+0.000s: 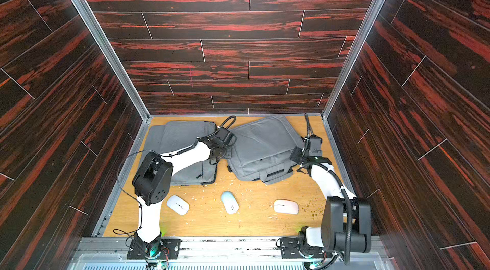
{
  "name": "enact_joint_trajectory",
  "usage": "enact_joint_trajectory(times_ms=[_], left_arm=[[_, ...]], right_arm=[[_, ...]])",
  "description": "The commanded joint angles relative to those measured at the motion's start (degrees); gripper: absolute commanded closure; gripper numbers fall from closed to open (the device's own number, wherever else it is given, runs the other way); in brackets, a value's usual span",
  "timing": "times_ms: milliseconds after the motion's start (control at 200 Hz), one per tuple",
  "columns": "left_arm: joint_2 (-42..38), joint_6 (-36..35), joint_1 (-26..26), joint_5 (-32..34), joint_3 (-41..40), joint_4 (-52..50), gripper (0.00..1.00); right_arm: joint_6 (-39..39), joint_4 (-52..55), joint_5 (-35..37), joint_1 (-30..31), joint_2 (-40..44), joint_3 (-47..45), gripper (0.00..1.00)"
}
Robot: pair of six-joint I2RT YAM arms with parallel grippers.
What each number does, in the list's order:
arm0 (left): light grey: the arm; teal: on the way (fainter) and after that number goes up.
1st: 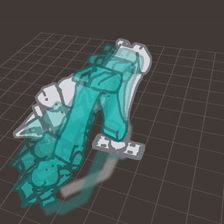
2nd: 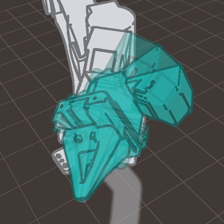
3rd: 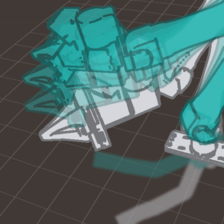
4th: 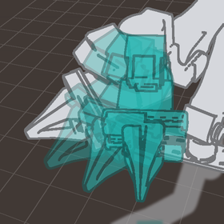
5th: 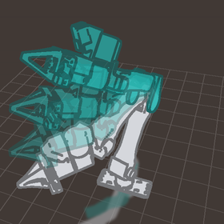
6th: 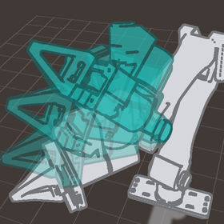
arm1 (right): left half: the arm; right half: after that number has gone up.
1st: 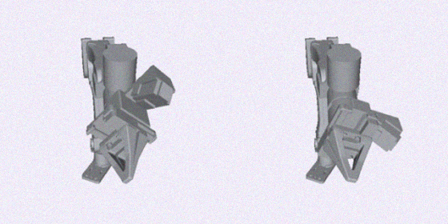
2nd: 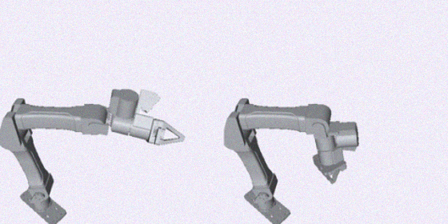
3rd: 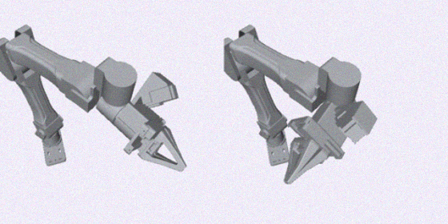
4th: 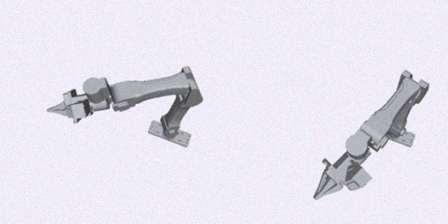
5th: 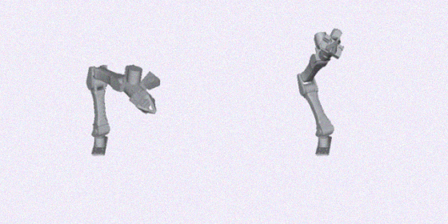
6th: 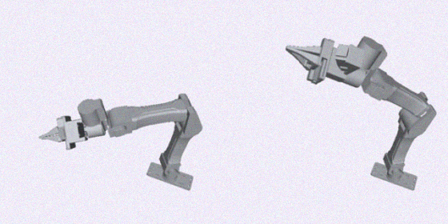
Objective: Put the mouse into the laptop bag
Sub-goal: Adjust the zippered laptop bag at the center of the board.
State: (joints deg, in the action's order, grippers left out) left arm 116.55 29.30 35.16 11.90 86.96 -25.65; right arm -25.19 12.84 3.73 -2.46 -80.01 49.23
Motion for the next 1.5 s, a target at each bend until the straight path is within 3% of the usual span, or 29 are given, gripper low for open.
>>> enact_joint_trajectory(times_ms=[0, 240, 466, 661, 762, 892, 1252, 1463, 1493], left_arm=[[-5.0, -0.1, 0.7, -1.0, -0.4, -3.4, 0.42], [-11.2, 2.2, 4.4, -1.6, -6.4, -3.7, 0.25], [-11.5, 6.1, 7.2, -3.5, -12.5, -1.5, 0.18], [-5.9, 5.7, 7.2, -6.1, -7.2, 0.0, 0.16], [-3.5, 4.8, 7.2, -6.6, -4.3, 0.6, 0.16], [-1.5, 3.8, 7.0, -6.2, -2.3, 1.4, 0.16], [4.0, 0.8, 4.4, -8.7, 3.2, 3.7, 0.18], [7.0, -1.9, 3.7, -9.4, 8.0, 3.0, 0.18], [7.3, -2.2, 3.7, -9.3, 8.8, 2.7, 0.18]], right_arm=[[0.0, -1.8, -2.0, -1.9, -3.5, 2.5, 0.35], [0.2, -3.5, -3.6, -3.9, -13.3, 8.3, 0.35], [-1.1, -8.1, -9.4, -6.6, -18.5, 9.6, 0.36], [-3.2, -13.4, -16.9, -6.6, -19.9, 6.1, 0.46], [-3.7, -15.2, -19.3, -6.6, -19.8, 4.1, 0.59], [-4.6, -16.8, -20.1, -6.6, -17.9, 0.6, 1.00], [-11.7, -19.1, -23.1, -5.0, -0.7, -20.2, 1.00], [-12.3, -8.1, -15.4, 10.7, 8.5, -21.1, 1.00], [-12.4, -6.1, -14.2, 13.1, 9.1, -20.4, 0.95]])
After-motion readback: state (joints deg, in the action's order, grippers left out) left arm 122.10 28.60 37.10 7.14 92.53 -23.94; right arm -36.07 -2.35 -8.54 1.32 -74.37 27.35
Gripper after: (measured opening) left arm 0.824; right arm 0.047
